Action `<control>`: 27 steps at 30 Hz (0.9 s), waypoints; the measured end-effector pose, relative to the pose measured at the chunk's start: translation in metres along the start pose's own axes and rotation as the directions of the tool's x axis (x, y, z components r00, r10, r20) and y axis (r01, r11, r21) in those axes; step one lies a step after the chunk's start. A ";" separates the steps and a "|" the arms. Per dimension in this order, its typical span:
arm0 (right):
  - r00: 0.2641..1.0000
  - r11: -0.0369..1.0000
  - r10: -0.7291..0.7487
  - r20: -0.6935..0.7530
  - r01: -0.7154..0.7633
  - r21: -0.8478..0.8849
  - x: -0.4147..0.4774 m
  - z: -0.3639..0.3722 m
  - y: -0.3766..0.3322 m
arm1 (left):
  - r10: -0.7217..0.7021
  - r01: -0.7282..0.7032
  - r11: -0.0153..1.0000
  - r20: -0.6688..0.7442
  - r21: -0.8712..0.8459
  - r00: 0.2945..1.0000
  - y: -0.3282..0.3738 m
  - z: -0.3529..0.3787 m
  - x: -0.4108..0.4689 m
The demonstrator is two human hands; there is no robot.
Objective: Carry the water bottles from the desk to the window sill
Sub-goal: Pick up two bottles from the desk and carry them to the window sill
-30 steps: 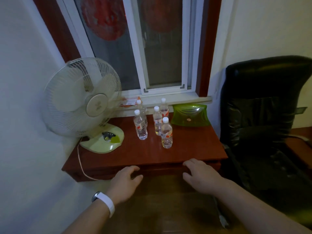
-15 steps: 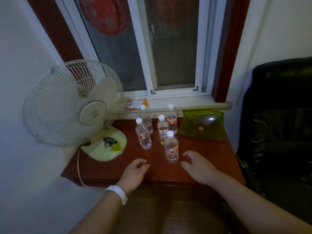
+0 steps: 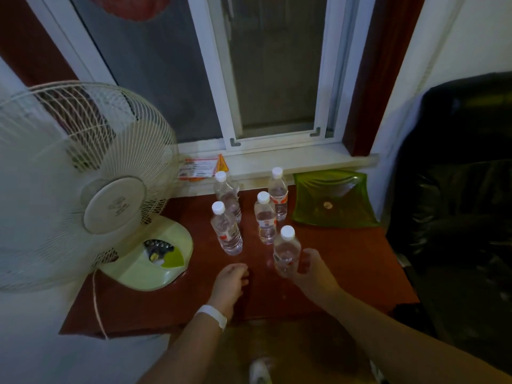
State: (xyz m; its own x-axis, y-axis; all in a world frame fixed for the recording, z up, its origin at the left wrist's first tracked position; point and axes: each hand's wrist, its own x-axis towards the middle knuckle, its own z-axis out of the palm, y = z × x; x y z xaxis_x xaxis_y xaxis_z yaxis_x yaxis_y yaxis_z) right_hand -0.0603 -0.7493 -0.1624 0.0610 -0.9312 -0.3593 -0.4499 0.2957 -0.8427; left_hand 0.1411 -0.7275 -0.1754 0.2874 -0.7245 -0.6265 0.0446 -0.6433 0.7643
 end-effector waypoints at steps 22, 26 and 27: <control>0.994 0.981 -0.043 -0.097 0.060 0.186 0.065 0.050 -0.015 | 0.065 -0.067 0.997 -0.065 -0.033 0.996 0.019 -0.039 0.108; 0.995 0.969 -0.055 -0.085 0.074 0.234 0.075 0.047 -0.022 | 0.204 -0.205 0.979 -0.096 -0.007 0.974 0.028 -0.034 0.118; 0.995 0.968 -0.067 -0.079 0.084 0.238 0.077 0.046 -0.023 | 0.214 -0.215 0.977 -0.097 0.006 0.972 0.030 -0.033 0.120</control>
State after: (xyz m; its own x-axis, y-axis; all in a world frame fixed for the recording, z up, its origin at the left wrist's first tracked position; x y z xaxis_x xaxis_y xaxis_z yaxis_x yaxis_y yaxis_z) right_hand -0.0042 -0.8181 -0.1889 0.0206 -0.9627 -0.2697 -0.2178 0.2589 -0.9410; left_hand 0.2088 -0.8258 -0.2226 0.3819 -0.8179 -0.4304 -0.0239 -0.4743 0.8800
